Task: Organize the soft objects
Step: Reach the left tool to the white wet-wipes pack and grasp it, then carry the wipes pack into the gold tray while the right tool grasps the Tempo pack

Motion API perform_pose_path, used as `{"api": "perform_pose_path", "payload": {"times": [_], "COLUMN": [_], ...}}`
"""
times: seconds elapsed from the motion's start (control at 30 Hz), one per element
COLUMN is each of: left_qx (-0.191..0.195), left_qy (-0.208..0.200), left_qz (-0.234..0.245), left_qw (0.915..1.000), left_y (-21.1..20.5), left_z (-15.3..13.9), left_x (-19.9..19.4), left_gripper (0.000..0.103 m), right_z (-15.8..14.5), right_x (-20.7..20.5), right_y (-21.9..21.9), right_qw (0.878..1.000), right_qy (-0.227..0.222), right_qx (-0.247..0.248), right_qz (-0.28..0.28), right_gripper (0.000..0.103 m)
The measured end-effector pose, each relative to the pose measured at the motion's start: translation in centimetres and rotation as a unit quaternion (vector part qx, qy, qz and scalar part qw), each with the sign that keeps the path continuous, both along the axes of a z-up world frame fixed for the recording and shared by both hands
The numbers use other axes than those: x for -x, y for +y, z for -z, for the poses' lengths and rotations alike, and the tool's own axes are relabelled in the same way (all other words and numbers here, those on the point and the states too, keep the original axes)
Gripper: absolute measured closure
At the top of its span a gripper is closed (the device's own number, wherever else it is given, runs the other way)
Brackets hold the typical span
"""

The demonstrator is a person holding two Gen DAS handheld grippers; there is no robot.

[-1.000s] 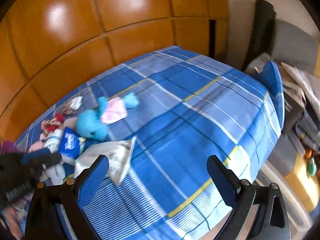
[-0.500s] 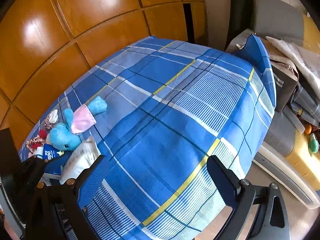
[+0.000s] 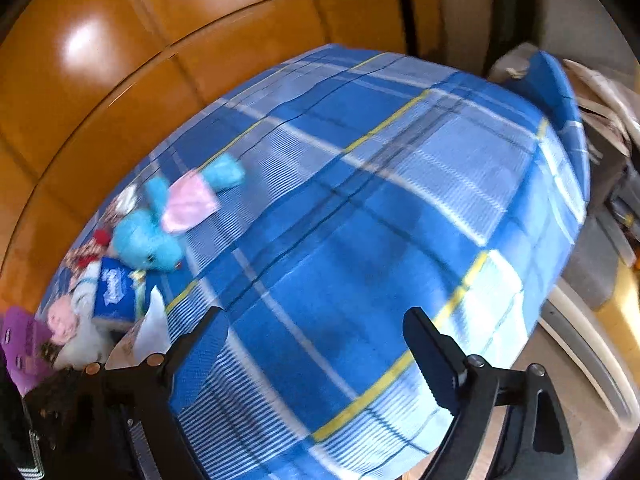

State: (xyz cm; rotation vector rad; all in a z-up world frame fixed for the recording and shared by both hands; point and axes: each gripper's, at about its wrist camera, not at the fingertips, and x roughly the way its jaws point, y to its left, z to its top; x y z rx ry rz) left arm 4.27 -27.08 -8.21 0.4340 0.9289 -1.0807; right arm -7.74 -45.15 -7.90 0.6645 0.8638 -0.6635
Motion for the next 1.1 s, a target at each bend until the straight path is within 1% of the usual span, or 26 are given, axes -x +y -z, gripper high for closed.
{"api": "perform_pose_path", "payload": {"times": [0.1,0.17,0.2,0.27,0.33,0.4,0.5,0.6,0.63,0.7,0.77,0.8,0.83,0.9,0.93,1.03,1.1], "left_qx": [0.01,0.017,0.021,0.027,0.034,0.037,0.043,0.049,0.051,0.056,0.063,0.065,0.065,0.067,0.066,0.069,0.071], "left_qy": [0.006,0.011,0.01,0.006,0.002,-0.003,-0.007,-0.01,-0.011,-0.015,-0.016,-0.02,-0.023,-0.019,-0.019,-0.021,-0.022], "left_qz": [-0.02,-0.03,-0.035,-0.045,-0.054,-0.065,-0.078,-0.087,-0.089,-0.091,-0.087,-0.085,-0.085,-0.084,-0.083,-0.083,-0.087], "left_qw": [0.9997,0.9993,0.9991,0.9986,0.998,0.9972,0.996,0.995,0.9947,0.9942,0.994,0.9941,0.994,0.9941,0.9942,0.994,0.9934], "left_y": [2.8,4.1,4.9,6.0,7.1,8.3,9.5,10.2,10.2,10.6,10.7,10.6,10.6,10.7,10.8,11.4,12.1], "left_z": [-0.5,-0.9,-1.2,-1.8,-2.4,-2.8,-3.5,-4.1,-4.4,-4.9,-5.5,-5.7,-5.8,-5.8,-5.8,-6.1,-6.4], "left_x": [0.7,1.1,1.4,1.8,2.1,2.3,2.5,2.6,2.6,2.6,2.7,2.8,2.8,2.7,2.7,2.9,3.1], "left_gripper": [0.062,0.062,0.062,0.062,0.062,0.062,0.062,0.062,0.062,0.062,0.062,0.062,0.062,0.062,0.062,0.062,0.062], "right_z": [0.4,0.7,0.9,1.2,1.5,1.9,2.8,3.6,3.9,3.9,3.6,3.4,3.2,2.6,2.5,3.3,3.4], "right_x": [-1.4,-2.5,-3.3,-4.8,-6.4,-8.2,-11.2,-13.5,-14.4,-15.6,-16.4,-16.7,-16.9,-16.7,-16.8,-17.8,-18.0], "right_y": [1.1,1.6,1.9,2.5,3.1,3.5,3.7,3.9,4.1,4.2,4.2,4.3,4.3,4.2,4.3,4.4,4.6], "right_qw": [0.998,0.995,0.993,0.986,0.979,0.971,0.957,0.952,0.951,0.957,0.96,0.96,0.958,0.957,0.958,0.963,0.962], "right_qy": [-0.004,-0.012,-0.017,-0.026,-0.037,-0.052,-0.083,-0.094,-0.093,-0.09,-0.083,-0.08,-0.086,-0.098,-0.094,-0.062,-0.055], "right_qx": [-0.017,-0.039,-0.05,-0.07,-0.092,-0.115,-0.178,-0.206,-0.211,-0.191,-0.183,-0.187,-0.192,-0.191,-0.188,-0.175,-0.166], "right_qz": [-0.052,-0.086,-0.109,-0.147,-0.18,-0.202,-0.212,-0.207,-0.205,-0.198,-0.195,-0.194,-0.196,-0.197,-0.196,-0.198,-0.208], "right_gripper": [0.022,0.029,0.031,0.04,0.044,0.044,0.044,0.043,0.04,0.039,0.039,0.039,0.039,0.034,0.031,0.03,0.029]}}
